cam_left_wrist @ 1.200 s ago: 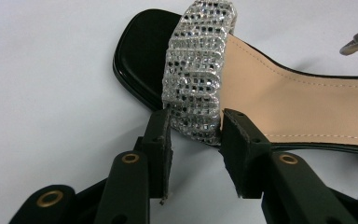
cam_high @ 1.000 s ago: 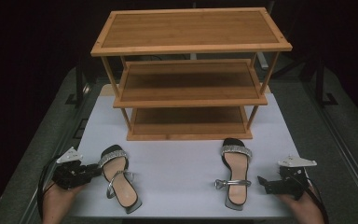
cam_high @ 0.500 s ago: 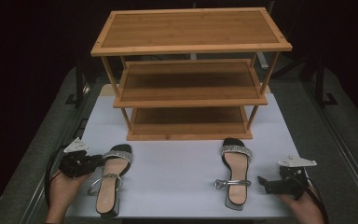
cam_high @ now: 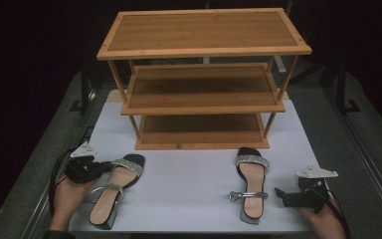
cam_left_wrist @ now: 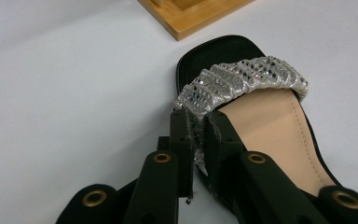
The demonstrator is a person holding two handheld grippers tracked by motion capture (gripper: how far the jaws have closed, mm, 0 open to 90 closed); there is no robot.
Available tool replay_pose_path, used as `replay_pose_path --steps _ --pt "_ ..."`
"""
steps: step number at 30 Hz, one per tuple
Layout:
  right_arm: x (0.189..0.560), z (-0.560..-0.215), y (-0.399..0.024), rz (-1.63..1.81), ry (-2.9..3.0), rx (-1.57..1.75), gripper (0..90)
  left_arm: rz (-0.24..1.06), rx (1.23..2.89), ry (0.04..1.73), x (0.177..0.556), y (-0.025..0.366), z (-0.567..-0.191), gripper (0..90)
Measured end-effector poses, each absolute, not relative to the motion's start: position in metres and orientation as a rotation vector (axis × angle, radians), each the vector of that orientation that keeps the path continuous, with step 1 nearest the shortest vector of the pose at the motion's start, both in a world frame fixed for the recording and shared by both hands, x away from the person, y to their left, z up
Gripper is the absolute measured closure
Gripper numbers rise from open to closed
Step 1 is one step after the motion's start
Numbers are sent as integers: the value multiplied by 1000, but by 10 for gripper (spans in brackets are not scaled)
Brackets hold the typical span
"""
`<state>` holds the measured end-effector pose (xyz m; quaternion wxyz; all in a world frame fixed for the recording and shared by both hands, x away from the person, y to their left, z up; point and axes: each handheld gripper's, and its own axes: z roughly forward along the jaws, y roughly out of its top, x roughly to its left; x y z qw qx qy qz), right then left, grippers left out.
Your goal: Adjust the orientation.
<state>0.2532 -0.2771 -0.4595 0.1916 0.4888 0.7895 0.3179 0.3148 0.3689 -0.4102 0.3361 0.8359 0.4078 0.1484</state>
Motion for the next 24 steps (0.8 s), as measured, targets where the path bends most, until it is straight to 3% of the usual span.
replay_pose_path --steps 12,24 --pt "253 -459 -277 893 2217 1374 0 433 2122 1147 330 397 -405 818" --pt "253 -460 -277 895 2216 1372 0 473 2083 1196 373 402 -405 818"
